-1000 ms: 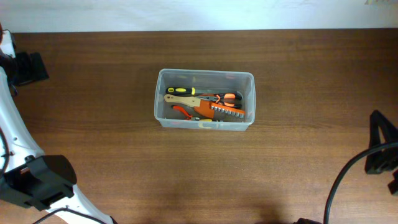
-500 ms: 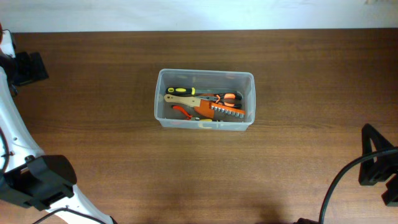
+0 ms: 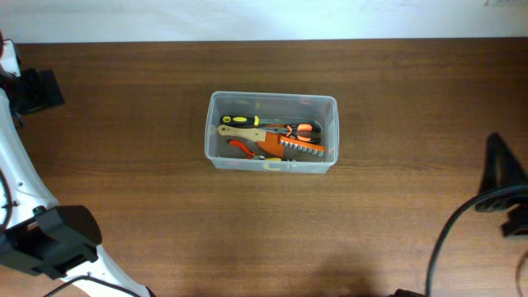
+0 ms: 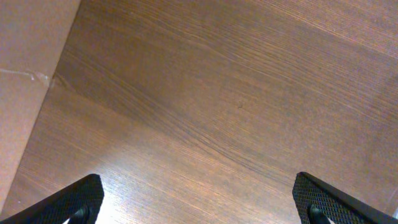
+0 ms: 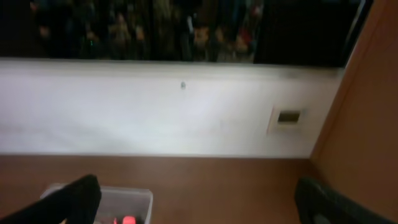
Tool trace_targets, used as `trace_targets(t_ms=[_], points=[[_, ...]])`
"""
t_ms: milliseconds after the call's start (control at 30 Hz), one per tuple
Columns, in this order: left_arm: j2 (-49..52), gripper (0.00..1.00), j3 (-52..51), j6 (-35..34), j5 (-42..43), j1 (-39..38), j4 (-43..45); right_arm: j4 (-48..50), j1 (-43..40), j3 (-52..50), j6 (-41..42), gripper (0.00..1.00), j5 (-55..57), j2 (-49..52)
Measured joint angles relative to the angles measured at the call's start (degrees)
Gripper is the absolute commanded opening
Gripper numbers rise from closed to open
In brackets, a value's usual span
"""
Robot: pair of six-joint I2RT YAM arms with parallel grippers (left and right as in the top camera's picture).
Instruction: Pack container
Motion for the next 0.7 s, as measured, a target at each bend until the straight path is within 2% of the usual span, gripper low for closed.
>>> trace_targets(t_ms=[167,300,467,700], points=[[0.0,0.99,0.0,0.0,0.0,0.0,0.0,12.2,0.7,-28.5,0.0,0.99,-1.6,-13.9],[0.0,0.99,0.0,0.0,0.0,0.0,0.0,20.5,4.8,-52.7,0.0,0.99,-2.6,-24.0],[0.0,0.99,0.0,0.0,0.0,0.0,0.0,26.9,10.2,-71.5,0.0,0.99,-3.2,-33.5],[0.0,0.99,0.0,0.0,0.0,0.0,0.0,34.6,11.9,-85.7,0.0,0.99,-3.5,-41.9]])
